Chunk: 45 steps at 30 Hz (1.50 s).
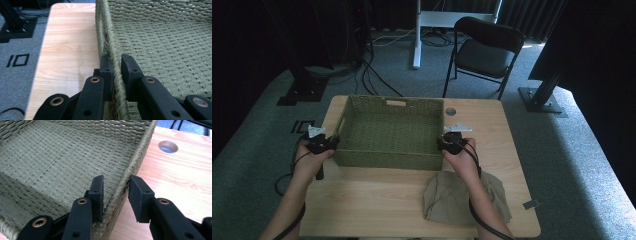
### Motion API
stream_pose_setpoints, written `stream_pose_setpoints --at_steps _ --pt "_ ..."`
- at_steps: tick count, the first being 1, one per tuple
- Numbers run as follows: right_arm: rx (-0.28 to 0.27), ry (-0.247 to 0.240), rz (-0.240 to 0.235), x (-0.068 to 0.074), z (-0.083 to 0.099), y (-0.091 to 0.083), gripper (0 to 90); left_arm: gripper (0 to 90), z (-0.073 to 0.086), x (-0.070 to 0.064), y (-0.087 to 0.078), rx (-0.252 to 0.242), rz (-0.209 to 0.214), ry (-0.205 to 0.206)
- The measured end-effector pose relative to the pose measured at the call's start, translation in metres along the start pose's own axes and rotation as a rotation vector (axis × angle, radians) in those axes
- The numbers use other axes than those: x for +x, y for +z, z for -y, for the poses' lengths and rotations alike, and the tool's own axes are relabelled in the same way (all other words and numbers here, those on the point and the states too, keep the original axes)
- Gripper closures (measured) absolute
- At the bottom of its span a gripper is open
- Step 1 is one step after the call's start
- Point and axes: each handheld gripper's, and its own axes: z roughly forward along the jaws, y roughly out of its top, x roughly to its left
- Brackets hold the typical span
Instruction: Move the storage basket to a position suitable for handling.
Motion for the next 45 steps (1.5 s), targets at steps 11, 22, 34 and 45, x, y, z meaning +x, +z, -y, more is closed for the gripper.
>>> stream_pose_setpoints --at_steps 11,22,34,45 --pt "0.006 0.032 0.051 -0.024 0.003 -0.007 71.1 80.9 -0.005 -0.026 0.011 0.010 0.030 0.003" --pt "0.003 0.063 0.080 -0.046 0.008 -0.013 72.7 80.8 -0.009 -0.048 0.020 0.010 0.051 0.018" --pt "0.009 0.088 0.109 -0.070 0.013 -0.022 74.0 80.7 -0.012 -0.071 0.028 0.012 0.092 0.027" --pt "0.014 0.110 0.126 -0.094 0.018 -0.030 74.8 80.4 -0.014 -0.094 0.036 0.008 0.126 0.037"
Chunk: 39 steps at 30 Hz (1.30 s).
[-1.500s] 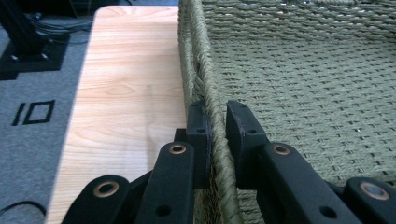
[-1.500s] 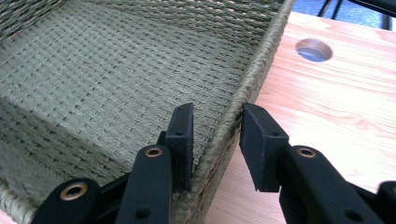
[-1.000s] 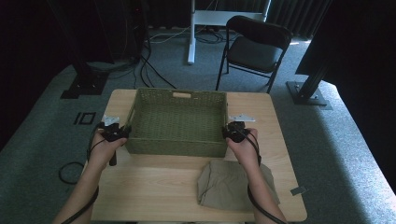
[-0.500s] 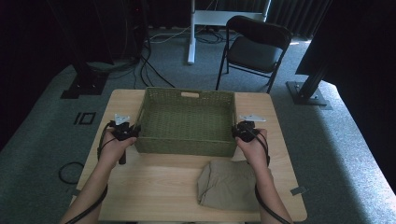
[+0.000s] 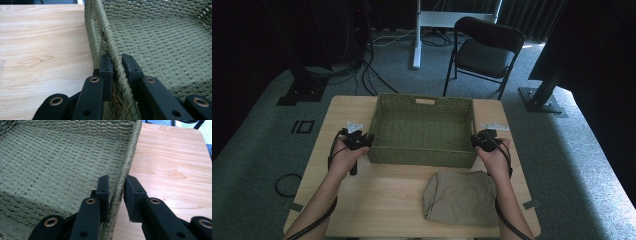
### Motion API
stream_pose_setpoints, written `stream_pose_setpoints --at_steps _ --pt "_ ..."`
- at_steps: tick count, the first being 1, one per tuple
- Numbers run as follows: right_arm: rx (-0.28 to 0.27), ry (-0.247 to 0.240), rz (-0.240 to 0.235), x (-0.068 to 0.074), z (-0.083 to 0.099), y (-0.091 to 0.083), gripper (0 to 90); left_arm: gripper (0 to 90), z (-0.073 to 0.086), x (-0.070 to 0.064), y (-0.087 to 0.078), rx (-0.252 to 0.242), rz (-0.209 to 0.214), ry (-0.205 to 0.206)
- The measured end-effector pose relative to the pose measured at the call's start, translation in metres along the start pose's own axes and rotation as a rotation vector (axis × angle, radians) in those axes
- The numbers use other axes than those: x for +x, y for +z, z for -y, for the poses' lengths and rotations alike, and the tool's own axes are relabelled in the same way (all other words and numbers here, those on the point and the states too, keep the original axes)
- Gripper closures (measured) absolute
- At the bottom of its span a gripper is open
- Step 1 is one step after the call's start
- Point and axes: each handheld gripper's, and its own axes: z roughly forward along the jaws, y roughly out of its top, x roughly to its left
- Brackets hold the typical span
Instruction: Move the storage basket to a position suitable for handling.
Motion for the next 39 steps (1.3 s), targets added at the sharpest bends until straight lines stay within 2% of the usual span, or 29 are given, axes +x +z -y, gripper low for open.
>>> stream_pose_setpoints --at_steps 6,13,28,39 --pt "-0.006 0.007 0.000 -0.012 0.002 -0.002 75.0 80.2 -0.002 -0.011 0.004 0.008 0.003 0.022" --pt "-0.006 0.001 0.027 -0.024 0.003 -0.004 75.9 79.7 -0.003 -0.026 0.008 0.013 0.011 0.024" --pt "0.004 0.028 0.043 -0.051 0.005 -0.010 77.2 78.2 -0.007 -0.051 0.019 0.018 0.041 0.021" --pt "0.009 0.050 0.060 -0.076 0.006 -0.013 78.2 76.9 -0.011 -0.074 0.028 0.029 0.058 0.037"
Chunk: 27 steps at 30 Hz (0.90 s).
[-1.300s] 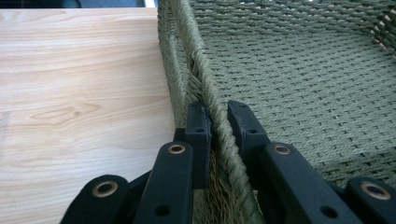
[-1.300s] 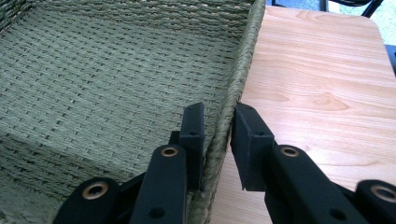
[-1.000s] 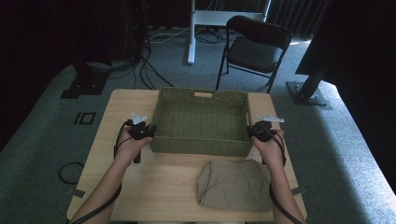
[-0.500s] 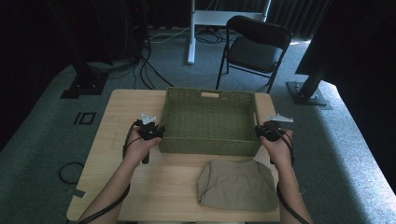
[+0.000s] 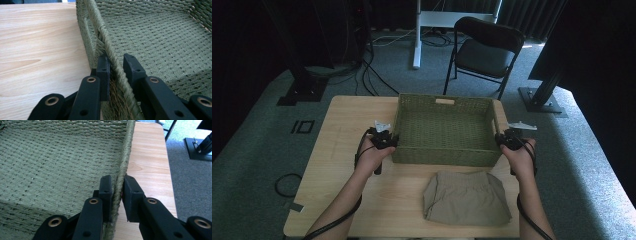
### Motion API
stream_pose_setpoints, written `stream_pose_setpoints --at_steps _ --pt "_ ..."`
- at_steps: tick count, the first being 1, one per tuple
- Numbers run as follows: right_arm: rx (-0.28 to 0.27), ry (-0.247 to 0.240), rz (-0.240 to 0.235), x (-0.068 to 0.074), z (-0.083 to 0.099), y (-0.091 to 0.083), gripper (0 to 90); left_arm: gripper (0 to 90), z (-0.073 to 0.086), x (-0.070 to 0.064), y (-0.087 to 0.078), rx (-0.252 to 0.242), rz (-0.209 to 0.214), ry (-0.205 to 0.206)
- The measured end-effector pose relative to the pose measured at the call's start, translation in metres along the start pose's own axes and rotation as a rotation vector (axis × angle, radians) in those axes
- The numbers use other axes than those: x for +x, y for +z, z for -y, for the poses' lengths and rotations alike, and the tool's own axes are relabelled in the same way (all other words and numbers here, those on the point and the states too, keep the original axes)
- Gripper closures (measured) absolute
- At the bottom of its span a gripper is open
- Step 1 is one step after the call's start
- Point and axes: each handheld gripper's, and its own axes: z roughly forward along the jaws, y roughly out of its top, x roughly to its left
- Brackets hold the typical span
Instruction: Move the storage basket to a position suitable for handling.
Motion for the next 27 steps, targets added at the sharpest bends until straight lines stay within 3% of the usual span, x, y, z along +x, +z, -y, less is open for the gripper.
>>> stream_pose_setpoints --at_steps 17,27 --pt "0.011 0.009 0.009 -0.031 -0.004 0.002 79.0 75.3 -0.007 -0.025 0.013 0.009 0.017 0.009" --pt "0.010 0.014 0.007 -0.036 -0.004 0.002 79.3 74.1 -0.011 -0.026 0.017 0.025 0.027 0.024"
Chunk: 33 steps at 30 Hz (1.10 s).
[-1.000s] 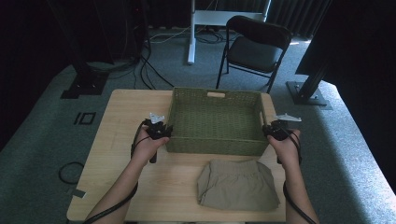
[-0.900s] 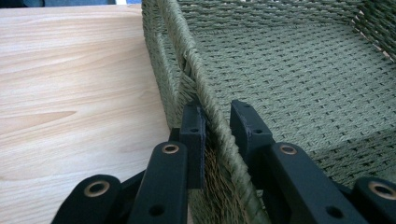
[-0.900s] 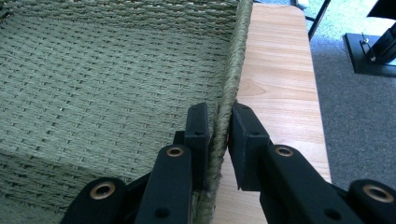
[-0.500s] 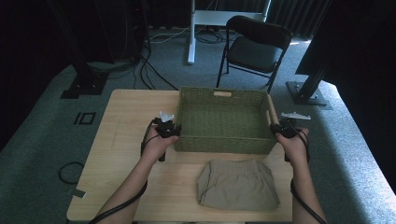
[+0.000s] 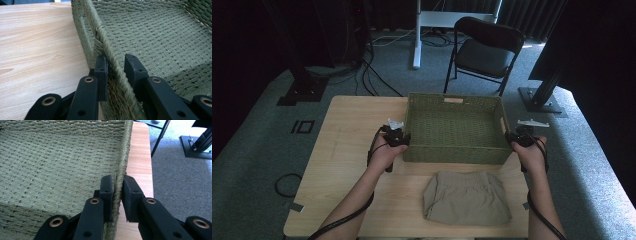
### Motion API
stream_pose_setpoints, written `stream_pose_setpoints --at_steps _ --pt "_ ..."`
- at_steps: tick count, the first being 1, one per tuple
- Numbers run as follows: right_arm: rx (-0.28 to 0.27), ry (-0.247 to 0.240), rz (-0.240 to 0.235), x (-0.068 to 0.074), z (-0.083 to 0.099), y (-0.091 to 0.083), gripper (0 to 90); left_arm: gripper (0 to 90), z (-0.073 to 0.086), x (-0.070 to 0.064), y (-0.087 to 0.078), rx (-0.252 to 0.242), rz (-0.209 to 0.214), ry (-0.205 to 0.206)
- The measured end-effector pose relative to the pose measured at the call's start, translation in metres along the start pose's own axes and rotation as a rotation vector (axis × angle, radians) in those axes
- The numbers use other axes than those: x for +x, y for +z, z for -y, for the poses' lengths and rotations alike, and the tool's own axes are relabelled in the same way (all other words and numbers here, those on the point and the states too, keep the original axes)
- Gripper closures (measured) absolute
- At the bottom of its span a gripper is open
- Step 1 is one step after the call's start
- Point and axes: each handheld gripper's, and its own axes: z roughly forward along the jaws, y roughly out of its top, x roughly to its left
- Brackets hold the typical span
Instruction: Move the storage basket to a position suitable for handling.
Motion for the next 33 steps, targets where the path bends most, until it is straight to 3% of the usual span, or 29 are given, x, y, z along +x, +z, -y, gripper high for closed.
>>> stream_pose_setpoints --at_steps 5,9,13,16,18,19,23,27,30,33 --pt "0.011 -0.019 0.013 0.002 -0.002 0.001 79.2 74.1 0.000 0.000 0.001 -0.004 -0.002 0.005" --pt "0.005 -0.004 -0.004 0.000 -0.001 0.001 79.5 74.1 0.000 0.000 0.000 -0.004 -0.006 0.018" --pt "0.000 0.002 -0.002 0.000 0.000 0.001 79.6 73.4 0.000 0.002 0.000 0.000 0.010 0.005" --pt "-0.005 0.012 -0.018 -0.002 0.000 0.001 78.1 69.0 0.000 0.004 0.000 0.015 0.021 0.023" --pt "-0.016 0.019 -0.027 -0.002 0.000 0.000 72.4 64.7 -0.001 0.005 0.000 0.013 0.028 0.023" --pt "-0.025 0.019 -0.032 -0.002 -0.001 -0.001 71.1 58.2 -0.001 0.005 0.000 0.012 0.034 0.026" --pt "-0.055 -0.011 -0.047 0.000 -0.005 -0.004 60.2 49.4 -0.005 0.003 -0.001 0.004 0.078 0.041" --pt "-0.116 -0.015 -0.052 0.002 -0.008 -0.008 52.3 39.6 -0.012 0.004 -0.005 -0.013 0.116 0.045" --pt "-0.122 -0.030 -0.080 0.005 -0.011 -0.012 46.6 33.1 -0.015 0.005 -0.009 -0.029 0.137 0.069" --pt "-0.142 -0.012 -0.121 0.010 -0.012 -0.016 36.3 28.9 -0.019 0.006 -0.013 -0.059 0.157 0.081"
